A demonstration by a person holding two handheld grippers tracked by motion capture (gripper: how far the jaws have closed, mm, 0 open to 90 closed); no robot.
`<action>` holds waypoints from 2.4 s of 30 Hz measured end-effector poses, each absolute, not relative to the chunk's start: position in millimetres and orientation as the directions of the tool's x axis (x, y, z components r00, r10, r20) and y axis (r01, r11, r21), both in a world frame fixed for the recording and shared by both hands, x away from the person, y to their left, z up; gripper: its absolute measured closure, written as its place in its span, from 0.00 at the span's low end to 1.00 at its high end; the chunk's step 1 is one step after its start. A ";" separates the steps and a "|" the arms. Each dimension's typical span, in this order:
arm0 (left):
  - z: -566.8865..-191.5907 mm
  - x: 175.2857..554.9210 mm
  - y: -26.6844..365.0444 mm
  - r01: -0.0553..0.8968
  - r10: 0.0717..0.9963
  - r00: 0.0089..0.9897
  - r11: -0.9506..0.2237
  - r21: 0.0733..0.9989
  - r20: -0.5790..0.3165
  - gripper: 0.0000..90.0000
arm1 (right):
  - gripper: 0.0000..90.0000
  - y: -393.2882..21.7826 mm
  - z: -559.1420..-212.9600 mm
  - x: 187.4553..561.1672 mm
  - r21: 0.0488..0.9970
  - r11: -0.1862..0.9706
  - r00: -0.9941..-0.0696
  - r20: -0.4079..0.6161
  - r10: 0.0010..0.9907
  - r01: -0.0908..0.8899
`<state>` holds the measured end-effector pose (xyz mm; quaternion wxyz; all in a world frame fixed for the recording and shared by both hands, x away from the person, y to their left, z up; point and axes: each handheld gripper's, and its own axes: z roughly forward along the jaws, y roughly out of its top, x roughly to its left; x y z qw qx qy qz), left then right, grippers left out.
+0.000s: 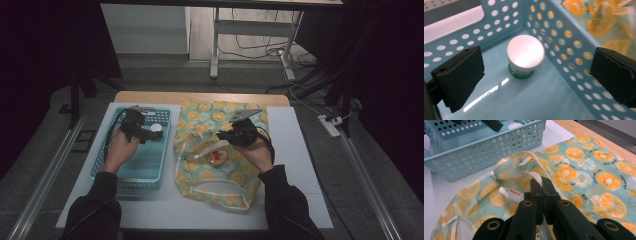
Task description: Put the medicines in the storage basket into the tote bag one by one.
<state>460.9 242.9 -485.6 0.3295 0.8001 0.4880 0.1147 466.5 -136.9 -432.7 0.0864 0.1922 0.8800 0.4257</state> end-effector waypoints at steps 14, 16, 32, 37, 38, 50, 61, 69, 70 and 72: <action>-498.2 478.7 237.0 0.741 0.864 0.491 -0.345 0.576 -0.114 0.02 | 1.00 -135.7 -433.4 466.2 0.782 0.566 -0.913 0.011 0.409 0.262; -498.5 480.5 235.4 0.741 0.863 0.493 -0.348 0.574 -0.114 0.03 | 1.00 -135.6 -433.4 466.2 0.781 0.567 -0.913 0.010 0.407 0.262; -497.2 483.1 233.9 0.747 0.858 0.503 -0.373 0.551 -0.100 0.47 | 1.00 -134.8 -433.9 465.8 0.780 0.569 -0.914 0.010 0.406 0.261; -496.4 482.7 233.7 0.749 0.858 0.502 -0.370 0.550 -0.108 0.55 | 1.00 -134.5 -434.2 465.8 0.780 0.569 -0.914 0.011 0.406 0.262; -496.2 482.5 233.6 0.750 0.858 0.503 -0.371 0.548 -0.108 0.56 | 1.00 -134.4 -434.4 465.8 0.779 0.569 -0.914 0.011 0.406 0.262; -486.7 476.7 239.1 0.756 0.867 0.481 -0.336 0.562 -0.128 0.56 | 1.00 -134.5 -433.8 465.5 0.780 0.569 -0.914 0.010 0.406 0.261; -469.2 464.5 239.4 0.730 0.852 0.509 -0.355 0.584 -0.120 0.56 | 1.00 -134.8 -432.8 465.2 0.783 0.563 -0.913 0.013 0.408 0.263; -452.2 453.3 236.3 0.707 0.834 0.540 -0.373 0.601 -0.117 0.56 | 1.00 -134.8 -432.7 464.8 0.784 0.563 -0.914 0.012 0.407 0.261; -450.4 451.8 236.1 0.703 0.830 0.545 -0.377 0.603 -0.116 0.56 | 1.00 -134.7 -432.7 464.8 0.784 0.563 -0.914 0.012 0.407 0.261; -447.1 448.5 235.6 0.698 0.826 0.552 -0.384 0.604 -0.112 0.56 | 1.00 -134.7 -432.7 464.8 0.785 0.562 -0.914 0.013 0.407 0.261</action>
